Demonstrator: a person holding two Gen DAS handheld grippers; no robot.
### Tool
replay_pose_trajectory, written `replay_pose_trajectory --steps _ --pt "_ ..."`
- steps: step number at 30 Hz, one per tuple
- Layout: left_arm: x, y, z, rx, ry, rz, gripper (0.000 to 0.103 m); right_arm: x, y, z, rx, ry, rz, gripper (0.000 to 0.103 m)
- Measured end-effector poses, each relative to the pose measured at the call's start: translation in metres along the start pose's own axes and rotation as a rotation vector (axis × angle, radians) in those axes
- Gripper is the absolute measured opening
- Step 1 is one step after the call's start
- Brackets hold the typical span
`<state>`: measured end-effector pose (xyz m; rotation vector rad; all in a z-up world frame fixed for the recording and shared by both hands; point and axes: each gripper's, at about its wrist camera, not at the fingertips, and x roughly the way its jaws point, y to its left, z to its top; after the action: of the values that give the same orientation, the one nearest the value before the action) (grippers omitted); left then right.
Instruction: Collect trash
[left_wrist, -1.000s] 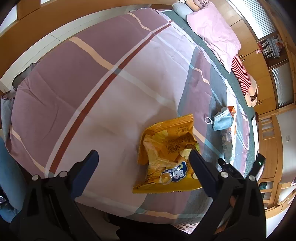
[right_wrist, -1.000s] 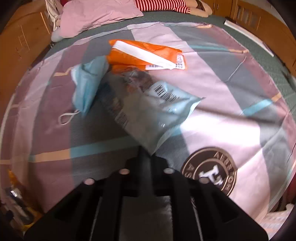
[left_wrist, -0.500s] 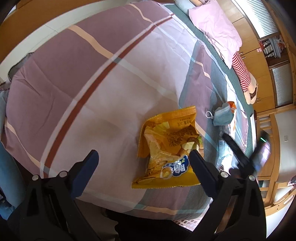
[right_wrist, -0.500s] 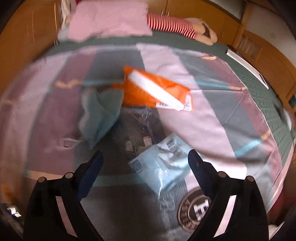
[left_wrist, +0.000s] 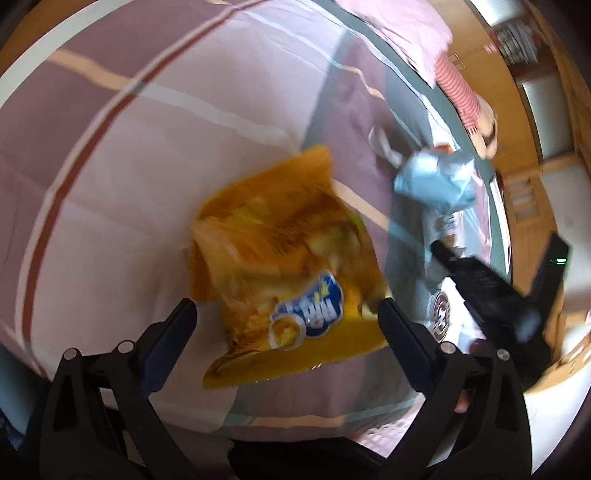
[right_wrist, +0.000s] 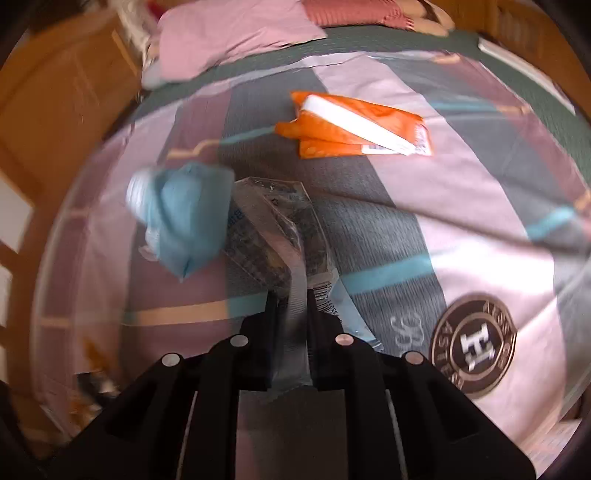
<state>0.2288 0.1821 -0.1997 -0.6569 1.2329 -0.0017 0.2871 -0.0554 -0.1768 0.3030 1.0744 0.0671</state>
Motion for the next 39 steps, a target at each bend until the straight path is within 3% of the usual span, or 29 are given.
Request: replay_pose_trajectory --steps 2,3,5,6,11,18,22,25,27,28,31,39 --pt "0.009 -0.005 -0.001 0.031 0.007 0.011 0.077 -0.014 -0.004 -0.009 0.031 -0.018 0.011 0.015" --pt "0.013 -0.007 -0.002 0.040 0.016 0.012 0.062 -0.019 -0.006 -0.013 0.037 -0.030 0.004 0.015" --pt "0.017 -0.011 -0.001 0.065 0.007 0.021 0.053 -0.027 -0.010 -0.017 0.047 -0.054 -0.011 0.015" --pt "0.016 -0.013 -0.001 0.078 -0.003 0.014 0.040 -0.034 -0.012 -0.020 0.051 -0.078 -0.030 0.015" --pt "0.006 -0.026 0.001 0.131 -0.056 -0.004 0.023 -0.054 -0.020 -0.018 0.045 -0.200 -0.114 0.015" --pt "-0.022 -0.019 0.003 0.141 -0.132 0.016 0.019 -0.057 0.002 -0.025 -0.076 -0.214 -0.070 0.015" --pt "-0.043 -0.010 0.006 0.116 -0.202 0.053 0.019 -0.052 0.021 -0.028 -0.172 -0.217 -0.226 0.015" --pt "-0.055 -0.005 0.007 0.108 -0.224 0.048 0.019 -0.065 0.022 -0.031 -0.188 -0.269 -0.193 0.015" --pt "-0.060 -0.005 0.009 0.111 -0.230 0.043 0.019 -0.071 0.037 -0.037 -0.270 -0.318 -0.236 0.015" --pt "-0.062 -0.004 0.009 0.114 -0.233 0.042 0.019 -0.064 0.044 -0.038 -0.307 -0.291 -0.259 0.015" --pt "-0.065 -0.003 0.009 0.117 -0.239 0.045 0.019 -0.037 0.034 -0.031 -0.270 -0.152 -0.269 0.015" --pt "-0.066 -0.004 0.000 0.119 -0.239 0.039 0.019 -0.048 0.024 -0.029 -0.217 -0.194 -0.191 0.015"
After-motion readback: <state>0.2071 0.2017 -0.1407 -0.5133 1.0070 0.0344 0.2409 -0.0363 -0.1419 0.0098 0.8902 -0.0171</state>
